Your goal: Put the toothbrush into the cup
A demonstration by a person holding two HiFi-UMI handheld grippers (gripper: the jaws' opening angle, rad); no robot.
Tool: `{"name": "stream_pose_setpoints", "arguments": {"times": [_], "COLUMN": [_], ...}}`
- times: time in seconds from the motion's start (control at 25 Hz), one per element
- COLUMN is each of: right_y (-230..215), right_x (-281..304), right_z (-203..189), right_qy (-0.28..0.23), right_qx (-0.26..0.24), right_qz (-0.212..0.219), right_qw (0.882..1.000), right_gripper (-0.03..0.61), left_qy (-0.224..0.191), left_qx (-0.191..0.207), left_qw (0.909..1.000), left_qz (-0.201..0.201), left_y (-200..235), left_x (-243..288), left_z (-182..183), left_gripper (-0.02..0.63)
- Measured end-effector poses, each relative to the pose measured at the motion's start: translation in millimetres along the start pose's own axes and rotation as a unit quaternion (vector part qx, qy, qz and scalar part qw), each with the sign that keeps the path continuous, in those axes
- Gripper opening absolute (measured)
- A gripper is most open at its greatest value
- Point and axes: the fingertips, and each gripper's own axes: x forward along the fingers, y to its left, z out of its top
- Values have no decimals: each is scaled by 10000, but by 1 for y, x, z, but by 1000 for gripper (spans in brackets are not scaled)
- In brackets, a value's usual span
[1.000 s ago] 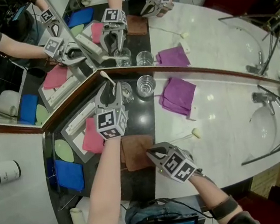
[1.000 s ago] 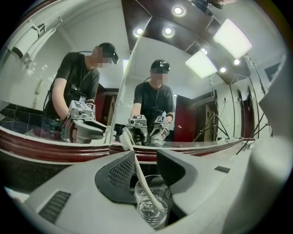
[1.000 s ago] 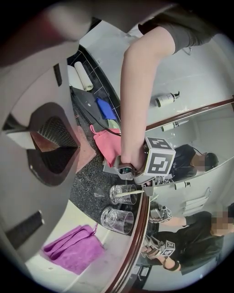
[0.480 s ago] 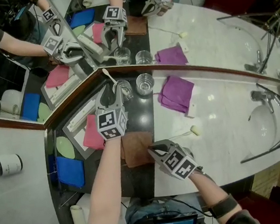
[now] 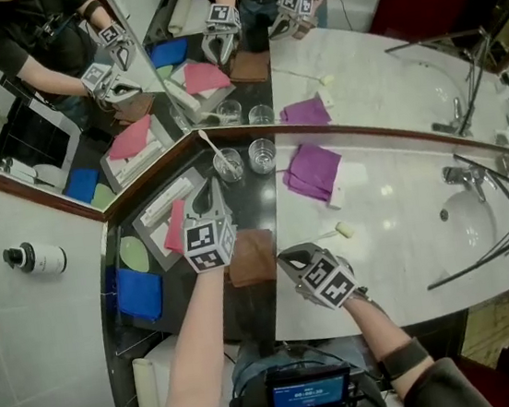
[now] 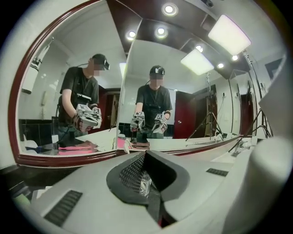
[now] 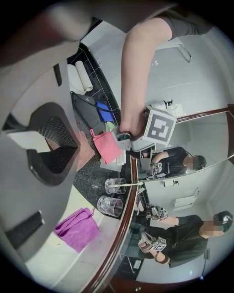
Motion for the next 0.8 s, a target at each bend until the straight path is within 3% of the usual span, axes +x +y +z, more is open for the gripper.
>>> {"name": "stream_pose_setpoints", "arguments": {"times": [0.36,0.56,0.8], "right_y": [4,0,-12], "right_x": [-51,-76,-105], "right_z": [-15,-34,-60], "right_qy": [-154,-226,-279], "right_qx": [-49,49,274], "right_qz": [-240,-392,-657], "right_qw": [9996,9990,9971], "right_gripper": [6,6,6], "left_qy": [192,324,458], "left_qx": [120,314,279], "left_qw": [9997,9987,9976], "left_qz": [-28,-246,-432], "left_y": [-38,-72,-98], "left_x": [-85,-124,-159], "left_z": [-2,-13,-25], "left_gripper": [0,0,0]}}
